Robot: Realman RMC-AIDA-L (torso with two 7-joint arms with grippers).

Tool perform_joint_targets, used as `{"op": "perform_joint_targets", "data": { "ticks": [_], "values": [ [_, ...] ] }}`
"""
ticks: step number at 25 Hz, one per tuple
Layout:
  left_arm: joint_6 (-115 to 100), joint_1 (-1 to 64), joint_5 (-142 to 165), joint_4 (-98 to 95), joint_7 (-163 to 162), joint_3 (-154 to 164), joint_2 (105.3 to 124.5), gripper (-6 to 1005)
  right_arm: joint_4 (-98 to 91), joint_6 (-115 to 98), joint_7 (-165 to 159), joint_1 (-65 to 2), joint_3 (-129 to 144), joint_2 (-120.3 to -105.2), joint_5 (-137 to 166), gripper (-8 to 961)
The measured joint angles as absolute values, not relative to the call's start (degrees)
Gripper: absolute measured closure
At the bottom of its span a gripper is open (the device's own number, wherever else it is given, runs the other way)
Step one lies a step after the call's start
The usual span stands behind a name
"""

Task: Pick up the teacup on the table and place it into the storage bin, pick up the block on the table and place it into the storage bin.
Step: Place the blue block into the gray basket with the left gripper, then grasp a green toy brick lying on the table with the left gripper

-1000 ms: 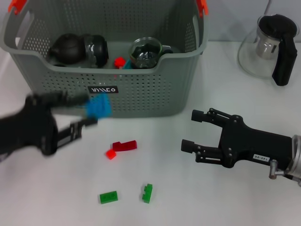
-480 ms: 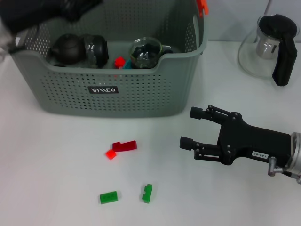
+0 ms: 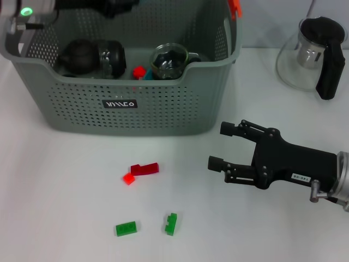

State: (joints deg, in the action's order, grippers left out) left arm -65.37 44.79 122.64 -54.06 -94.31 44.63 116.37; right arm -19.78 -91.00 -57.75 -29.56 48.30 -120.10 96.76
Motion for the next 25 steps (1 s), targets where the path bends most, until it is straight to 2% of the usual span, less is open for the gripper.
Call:
{"op": "perform_joint_targets", "data": {
  "ticks": [2, 9, 14, 18, 22, 25],
  "values": [
    [-62.86, 45.14, 128.69, -54.75, -97.56, 47.84, 116.97, 469, -19.78, -91.02, -57.75, -29.56, 48.22, -120.06, 96.76, 44],
    [-56.04, 44.27, 135.76, -57.69, -99.44, 50.05, 121.98, 446, -19.78, -91.05, -57.74, -29.39, 48.16, -120.06, 96.76, 44],
    [-55.27, 42.13, 134.42, -61.07, -99.52, 49.65, 123.67, 429, -19.78, -91.06, -57.74, -29.15, 48.16, -120.06, 96.77, 43],
    [-59.19, 37.96, 125.39, -65.6, -99.26, 49.52, 123.77, 415, -19.78, -91.06, -57.74, -29.15, 48.16, -120.06, 96.77, 43],
    [-66.28, 33.02, 108.3, -65.97, -96.77, 46.29, 122.57, 400, -19.66, -91.06, -57.72, -29.3, 48.16, -120.09, 96.77, 43],
    [-75.51, 30.23, 95.8, -59.39, -90.82, 39.95, 121.55, 389, -19.61, -91.08, -57.72, -29.43, 48.16, -120.16, 96.77, 43]
  ]
}}
